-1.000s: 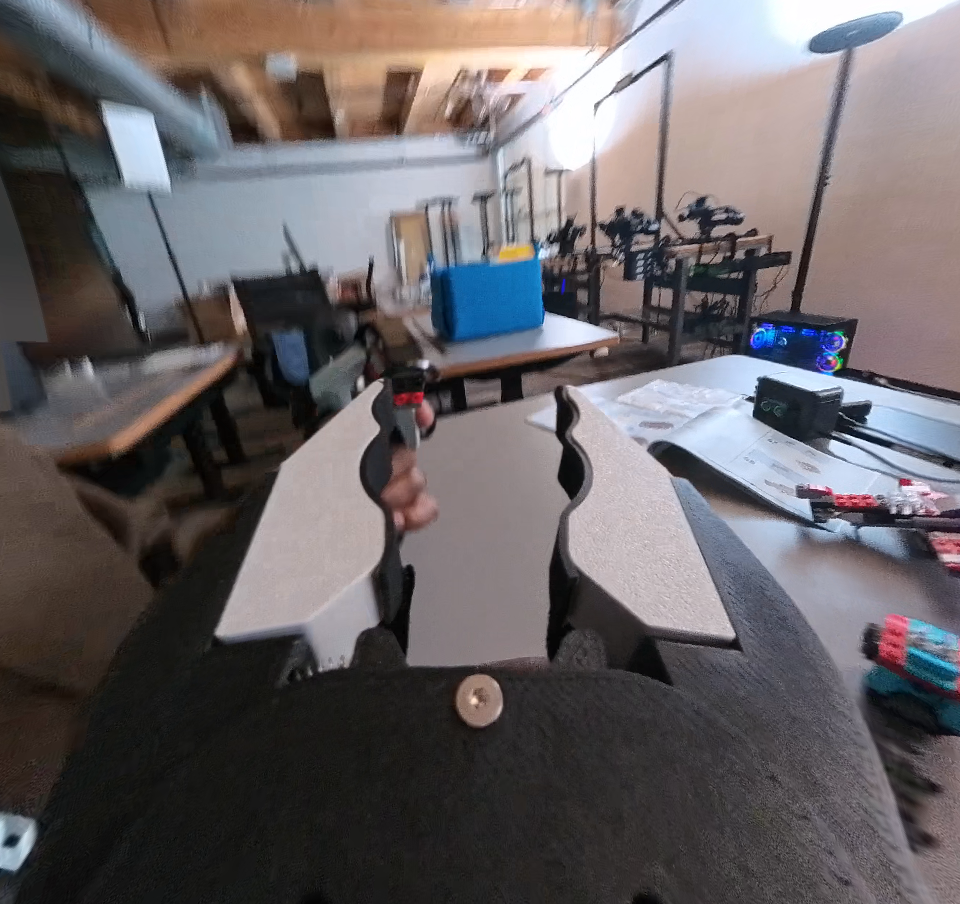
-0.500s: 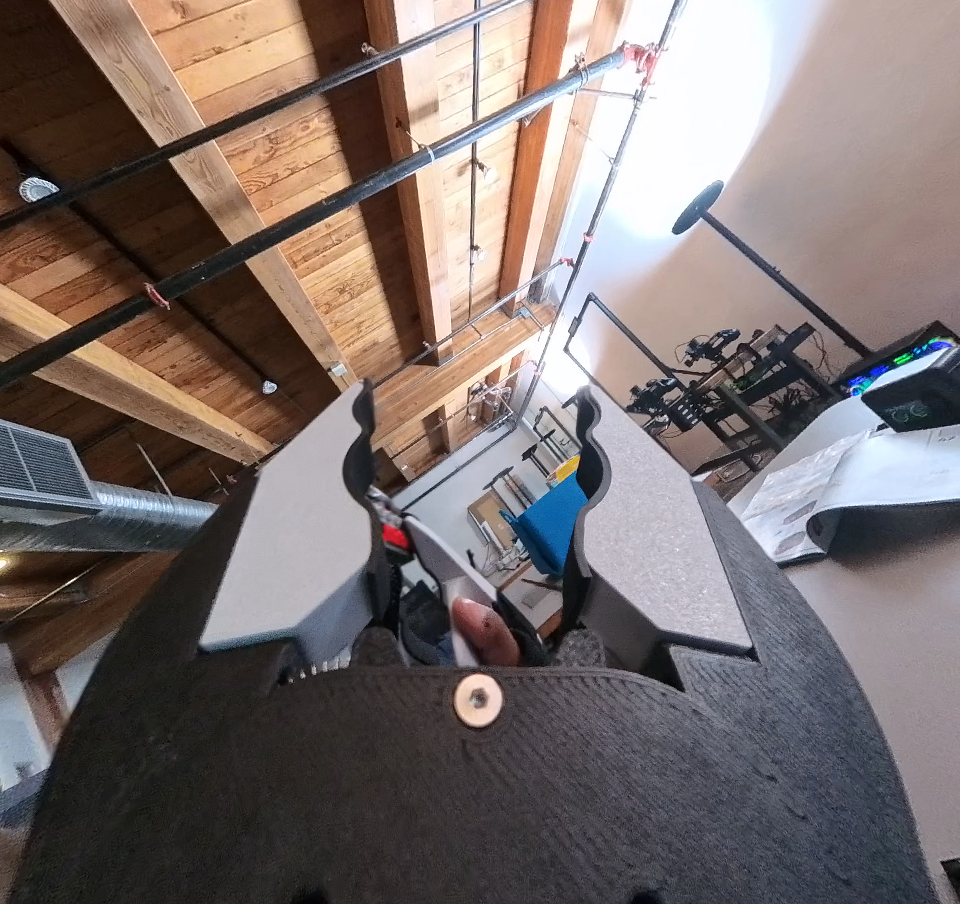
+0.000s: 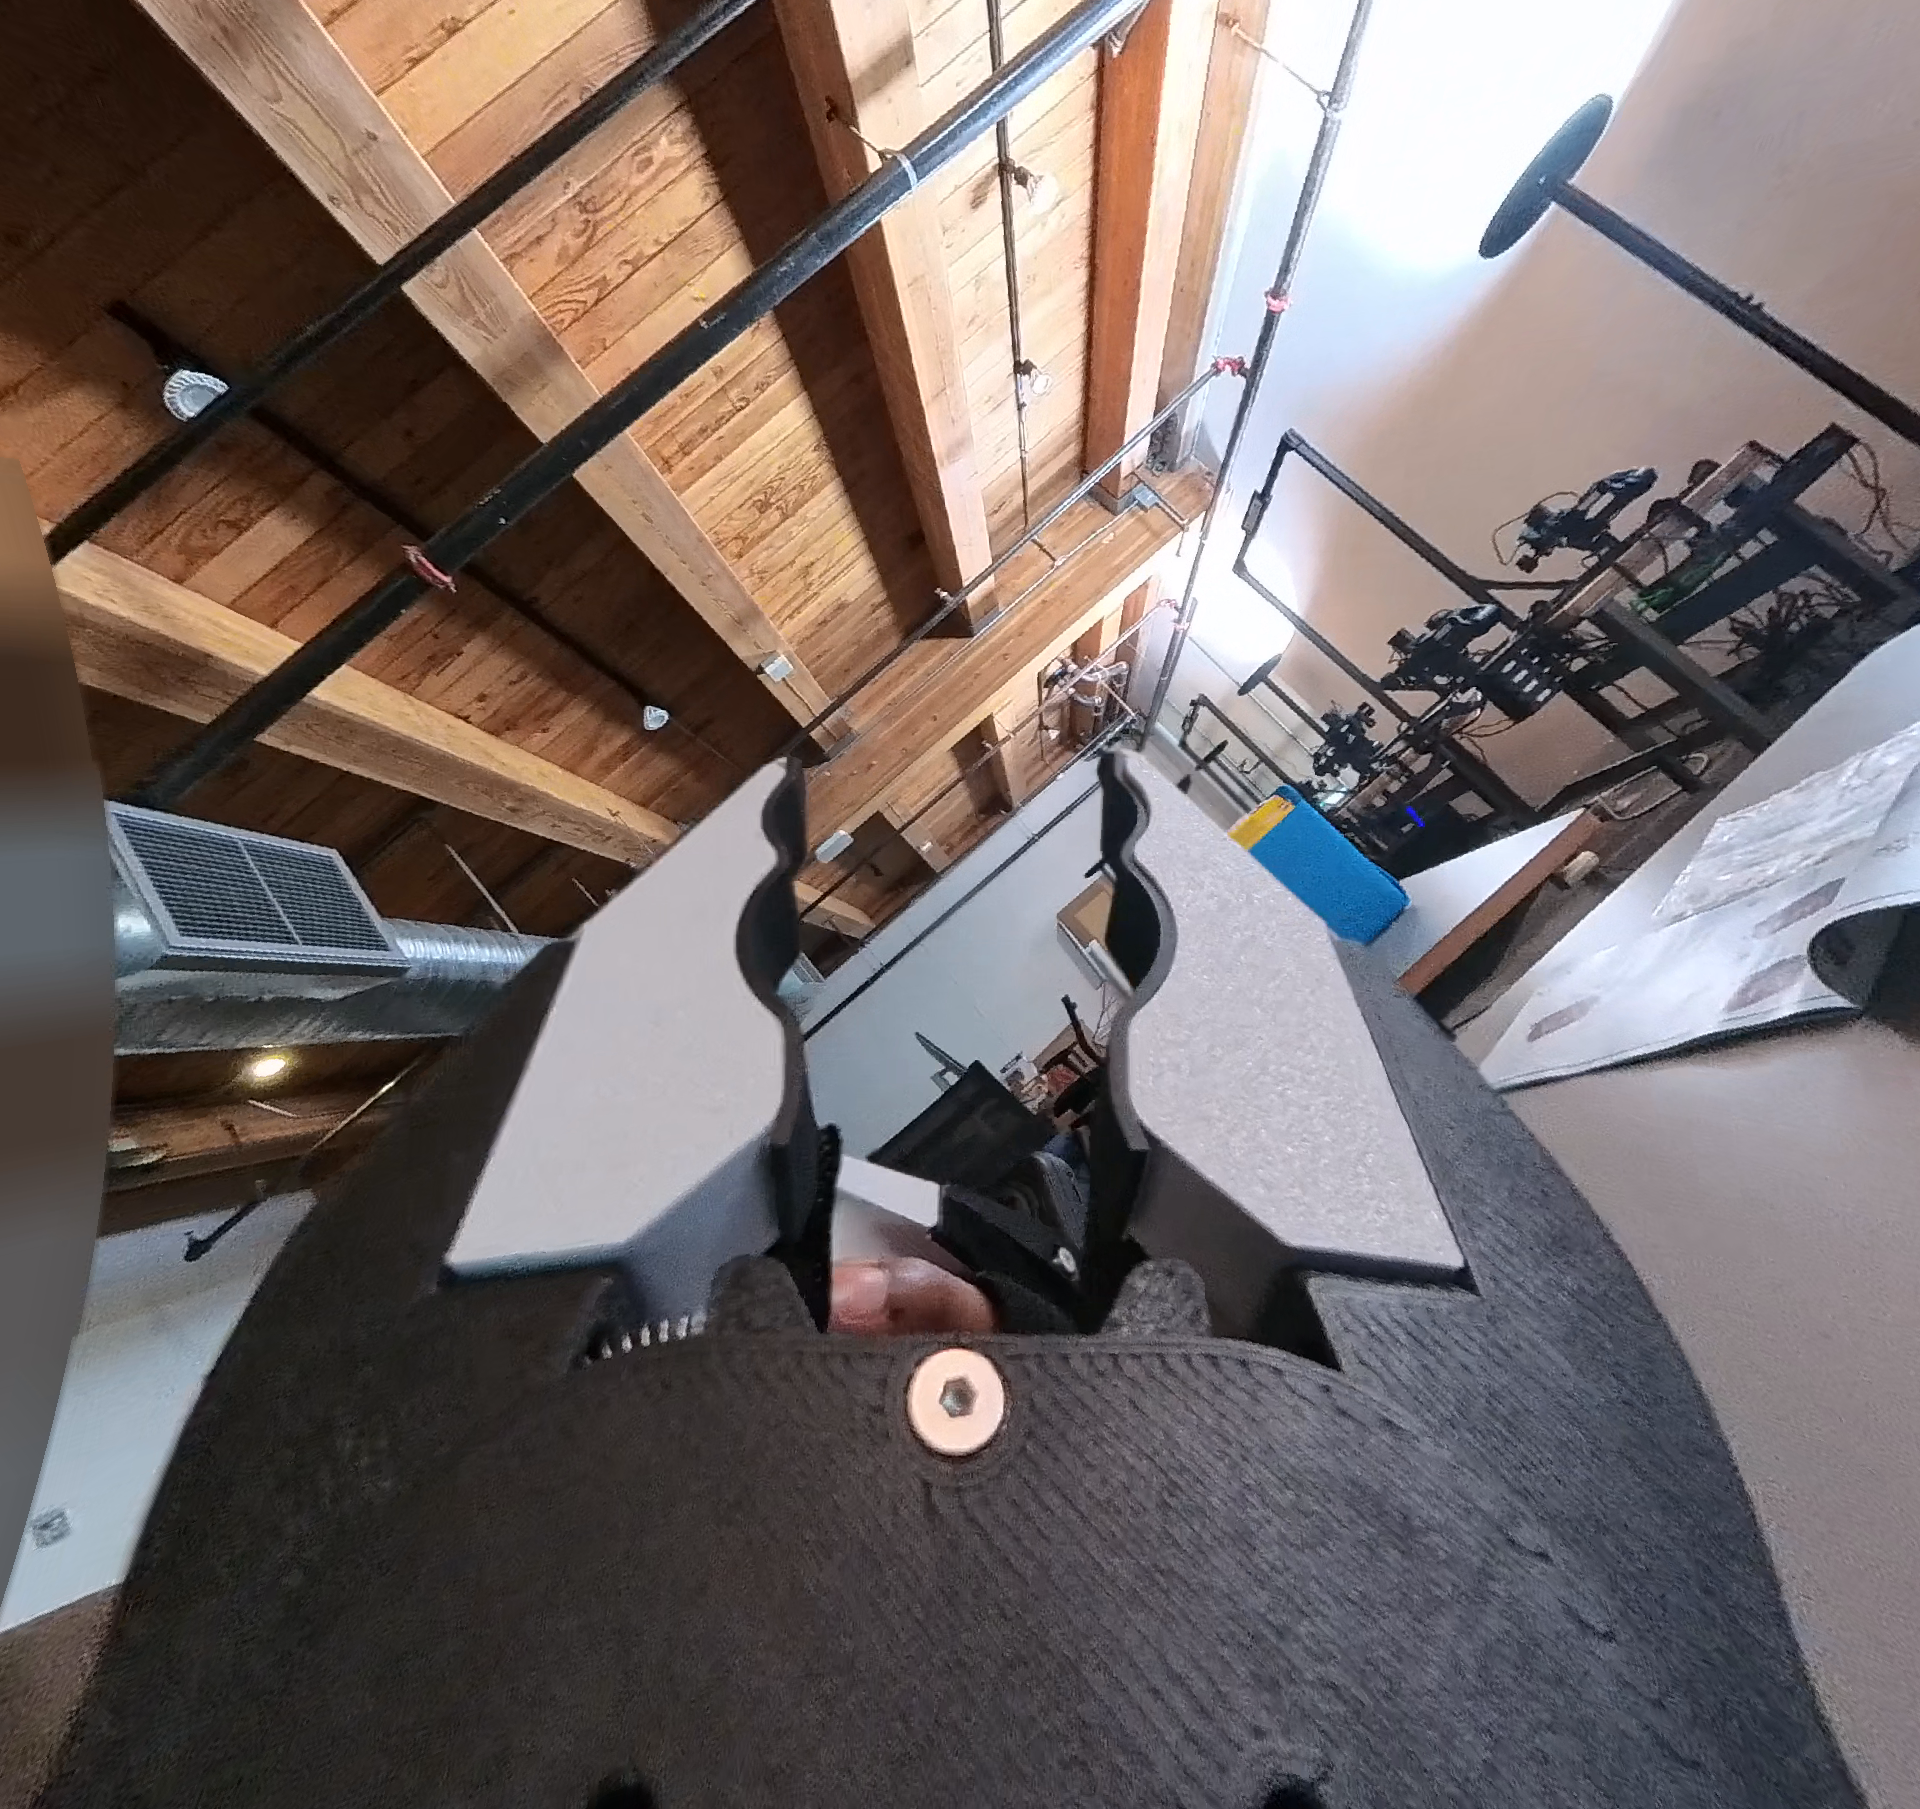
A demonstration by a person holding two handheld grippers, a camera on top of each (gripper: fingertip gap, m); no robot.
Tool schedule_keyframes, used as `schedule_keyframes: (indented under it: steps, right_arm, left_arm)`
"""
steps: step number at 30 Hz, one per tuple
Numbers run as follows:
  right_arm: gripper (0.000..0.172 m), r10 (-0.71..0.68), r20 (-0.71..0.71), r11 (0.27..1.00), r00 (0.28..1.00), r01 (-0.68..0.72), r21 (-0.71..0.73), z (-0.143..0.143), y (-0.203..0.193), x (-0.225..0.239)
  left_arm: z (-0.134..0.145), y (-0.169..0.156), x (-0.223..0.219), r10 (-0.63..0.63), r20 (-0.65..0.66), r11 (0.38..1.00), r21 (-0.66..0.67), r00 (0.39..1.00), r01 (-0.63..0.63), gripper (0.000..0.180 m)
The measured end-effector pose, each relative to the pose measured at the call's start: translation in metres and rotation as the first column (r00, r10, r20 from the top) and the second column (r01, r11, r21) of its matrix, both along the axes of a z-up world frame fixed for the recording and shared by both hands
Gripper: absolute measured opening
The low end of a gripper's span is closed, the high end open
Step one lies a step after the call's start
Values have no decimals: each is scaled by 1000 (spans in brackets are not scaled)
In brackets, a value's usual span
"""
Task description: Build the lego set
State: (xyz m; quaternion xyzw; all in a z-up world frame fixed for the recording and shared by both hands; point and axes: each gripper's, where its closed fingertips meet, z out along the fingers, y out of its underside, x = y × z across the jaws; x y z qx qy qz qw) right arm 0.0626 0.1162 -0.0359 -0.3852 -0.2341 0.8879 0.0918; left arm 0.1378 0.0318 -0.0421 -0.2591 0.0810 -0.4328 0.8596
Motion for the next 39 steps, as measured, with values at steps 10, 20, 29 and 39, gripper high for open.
schedule_keyframes:
  steps: [10,20,29,39]
  right_arm:
    - [32,-129,-1,990,992,129,60,-12,24,-7]
    - [1,-396,-7,610,918,268,746,-50,62,-13]
    - [5,-252,154,303,955,-74,950,-120,43,-22]
    - [24,-181,333,118,926,-315,942,-171,42,-21]
  left_arm:
    - [-2,8,-20,248,49,968,-54,967,-246,24]
    - [-7,-9,-69,555,-104,811,-154,825,-565,24]
    - [-11,-14,-75,583,-182,772,-180,792,-609,24]
    - [-19,-15,-84,611,-159,741,-230,776,-631,24]
